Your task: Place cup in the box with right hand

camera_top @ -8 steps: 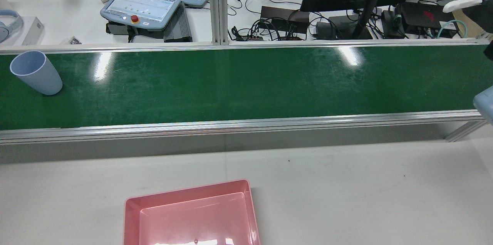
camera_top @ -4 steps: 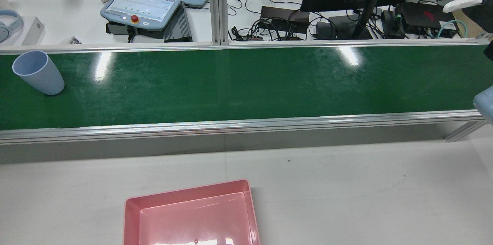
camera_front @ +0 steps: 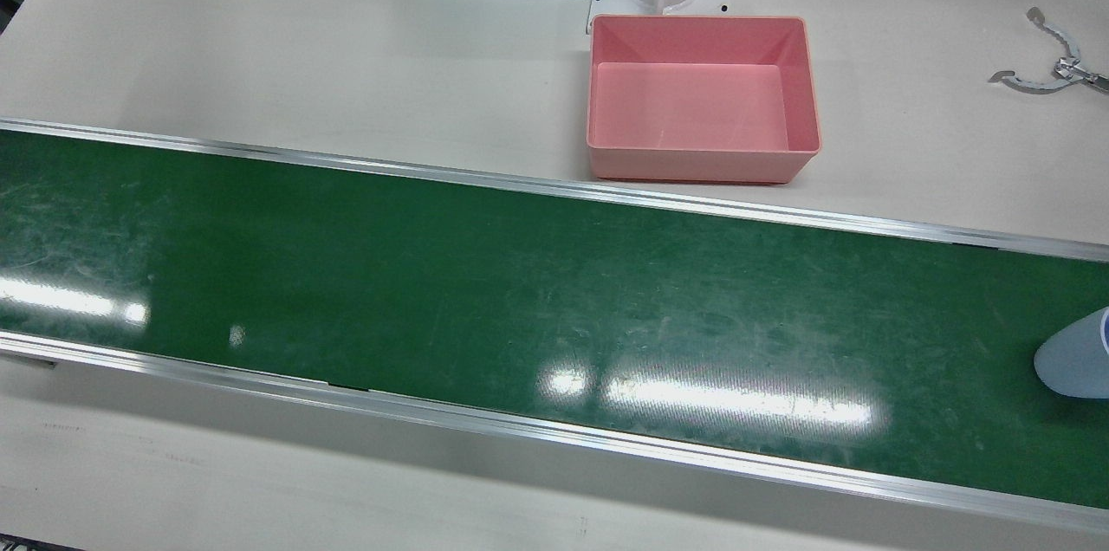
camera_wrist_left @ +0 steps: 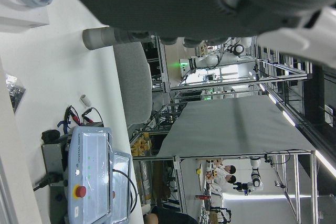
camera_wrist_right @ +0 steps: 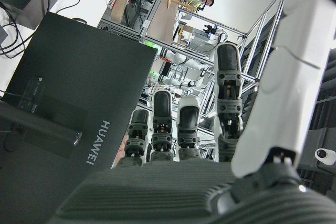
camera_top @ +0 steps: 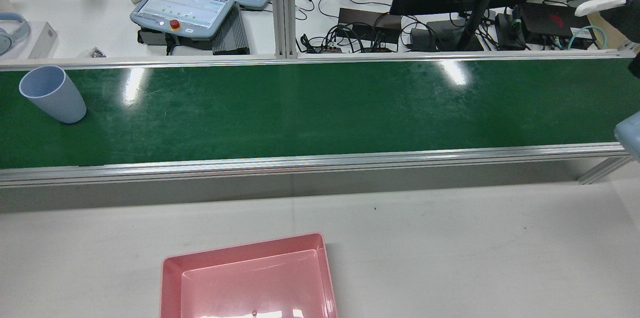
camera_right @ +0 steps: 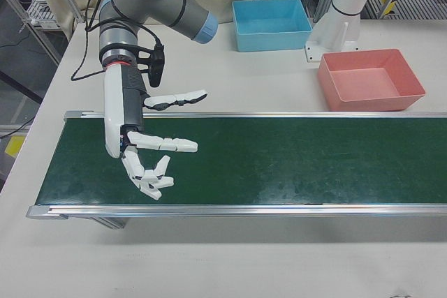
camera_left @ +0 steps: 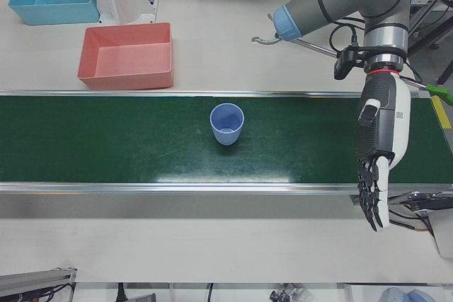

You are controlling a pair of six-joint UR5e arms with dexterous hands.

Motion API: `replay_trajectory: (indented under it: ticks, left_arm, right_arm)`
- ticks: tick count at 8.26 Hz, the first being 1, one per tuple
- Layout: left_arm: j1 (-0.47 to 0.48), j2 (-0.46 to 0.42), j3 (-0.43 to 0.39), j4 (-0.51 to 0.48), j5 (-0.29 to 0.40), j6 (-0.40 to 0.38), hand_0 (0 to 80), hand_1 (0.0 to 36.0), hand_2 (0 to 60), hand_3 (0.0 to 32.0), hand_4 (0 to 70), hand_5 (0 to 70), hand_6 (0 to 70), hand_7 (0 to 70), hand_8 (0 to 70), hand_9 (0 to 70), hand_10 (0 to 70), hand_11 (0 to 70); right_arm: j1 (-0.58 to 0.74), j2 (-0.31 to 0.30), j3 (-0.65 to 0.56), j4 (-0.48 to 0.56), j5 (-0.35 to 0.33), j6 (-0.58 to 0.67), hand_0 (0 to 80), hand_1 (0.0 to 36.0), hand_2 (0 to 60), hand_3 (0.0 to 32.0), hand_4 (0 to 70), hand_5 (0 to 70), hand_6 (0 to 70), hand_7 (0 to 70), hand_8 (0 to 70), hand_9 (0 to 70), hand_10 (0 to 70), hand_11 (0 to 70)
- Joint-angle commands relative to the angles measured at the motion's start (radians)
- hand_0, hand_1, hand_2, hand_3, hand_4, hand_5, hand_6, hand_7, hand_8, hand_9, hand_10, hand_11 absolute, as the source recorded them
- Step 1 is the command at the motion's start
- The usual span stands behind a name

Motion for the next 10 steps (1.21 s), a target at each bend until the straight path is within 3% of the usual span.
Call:
replay_trajectory:
  ticks: [1,10]
  left_arm:
    - [0.0,0.0,0.0,0.0,0.0,0.0,0.0,0.0,0.0,0.0,0.0,0.0,0.0,0.0,0.0,0.0,0.0,0.0]
    - [0.0,0.0,0.0,-0.001,0.0,0.0,0.0,0.0,0.0,0.0,0.0,0.0,0.0,0.0,0.0,0.0,0.0,0.0]
  right_arm:
    - [0.0,0.0,0.0,0.0,0.0,0.0,56.2,10.6,0.0,0.0,51.2,6.6,21.1,70.0,18.6,40.0,13.8,21.2]
    - [0.0,0.002,0.0,-0.001,0.0,0.0,56.2,10.7,0.0,0.0,49.7,6.5,20.4,70.0,17.7,38.4,13.1,20.2]
